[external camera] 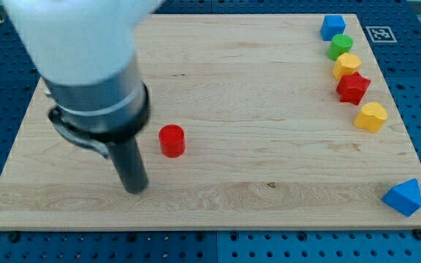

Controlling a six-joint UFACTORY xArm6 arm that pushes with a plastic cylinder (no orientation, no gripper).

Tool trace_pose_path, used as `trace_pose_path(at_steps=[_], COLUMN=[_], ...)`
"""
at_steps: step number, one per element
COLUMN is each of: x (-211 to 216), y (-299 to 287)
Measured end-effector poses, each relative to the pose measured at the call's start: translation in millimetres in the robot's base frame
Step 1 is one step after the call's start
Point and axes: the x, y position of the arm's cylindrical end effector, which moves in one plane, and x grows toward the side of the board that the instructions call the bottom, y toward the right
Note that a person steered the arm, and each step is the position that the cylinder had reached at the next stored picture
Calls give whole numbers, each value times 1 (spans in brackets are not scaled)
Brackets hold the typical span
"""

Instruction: Push the red circle slightly right and up

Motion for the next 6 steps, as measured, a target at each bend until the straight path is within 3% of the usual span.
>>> trace_pose_path(at_steps=[1, 2, 5, 6], x=[-33, -33, -51, -70], y=[-9, -9, 73, 65])
